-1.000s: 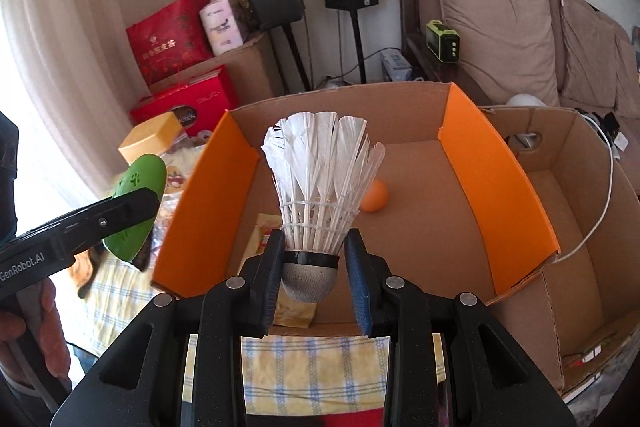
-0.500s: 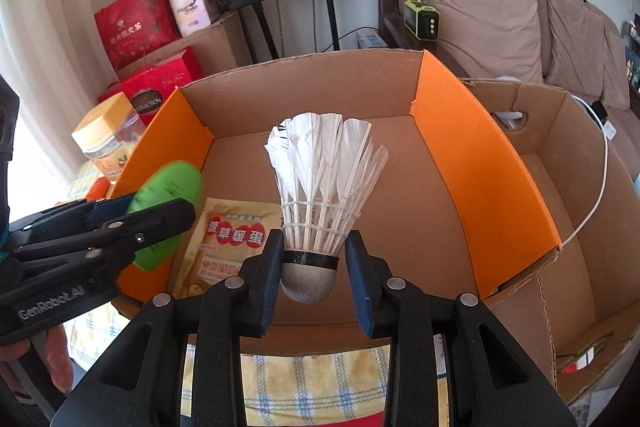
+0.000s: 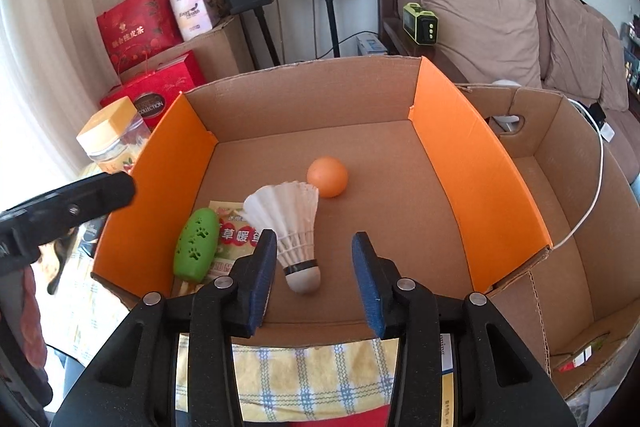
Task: Organize objects
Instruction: 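Withdraw both grippers and move them toward the sunscreen tube and tissue pack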
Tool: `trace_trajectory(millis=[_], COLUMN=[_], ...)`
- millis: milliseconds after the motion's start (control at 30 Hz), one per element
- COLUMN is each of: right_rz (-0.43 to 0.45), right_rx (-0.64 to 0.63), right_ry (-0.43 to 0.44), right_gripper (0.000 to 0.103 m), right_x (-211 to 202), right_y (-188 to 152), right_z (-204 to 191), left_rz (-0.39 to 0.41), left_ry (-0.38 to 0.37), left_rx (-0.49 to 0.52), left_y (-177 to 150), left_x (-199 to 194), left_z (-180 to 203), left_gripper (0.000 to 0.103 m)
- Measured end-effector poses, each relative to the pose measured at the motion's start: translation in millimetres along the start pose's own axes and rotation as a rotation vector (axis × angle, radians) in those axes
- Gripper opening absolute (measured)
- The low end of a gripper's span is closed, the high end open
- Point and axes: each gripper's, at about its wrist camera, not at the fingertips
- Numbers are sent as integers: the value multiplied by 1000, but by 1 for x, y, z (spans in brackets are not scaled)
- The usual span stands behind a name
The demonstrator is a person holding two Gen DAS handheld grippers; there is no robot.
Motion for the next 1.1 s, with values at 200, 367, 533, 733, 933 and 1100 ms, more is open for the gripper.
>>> trace_trajectory(millis=[200,367,533,733,933,1100], right_rz=[30,46,58,60,51,57], right_rx=[4,-11,-31,-45,-79,-138], right_ry=[29,63,96,133,155,162], right_gripper=[45,49,67,84,94,103], right_x=[-13,-22,-28,-33,-33,-33], right_y=[6,9,10,11,10,8], right_z=[-8,-23,-43,-67,-90,-112], left_rz=[43,59,52,81,93,100], left_ry=[36,121,177,230,250,285], left_rx=[-60,-51,-33,-22,-56,-88], left_y=[5,1,-9,-17,-20,-25], left_x=[-31,-48,-63,-89,-108,-120], left_z=[-33,-56,-71,-88,-109,-129], left_gripper=[91,92,95,103,103,103])
Point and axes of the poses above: each gripper's, at about its wrist camera, not at the fingertips, and x roughly the way its jaws point, z to its right, y to its top, and after that the axes turned 9 degrees about z, right-handed
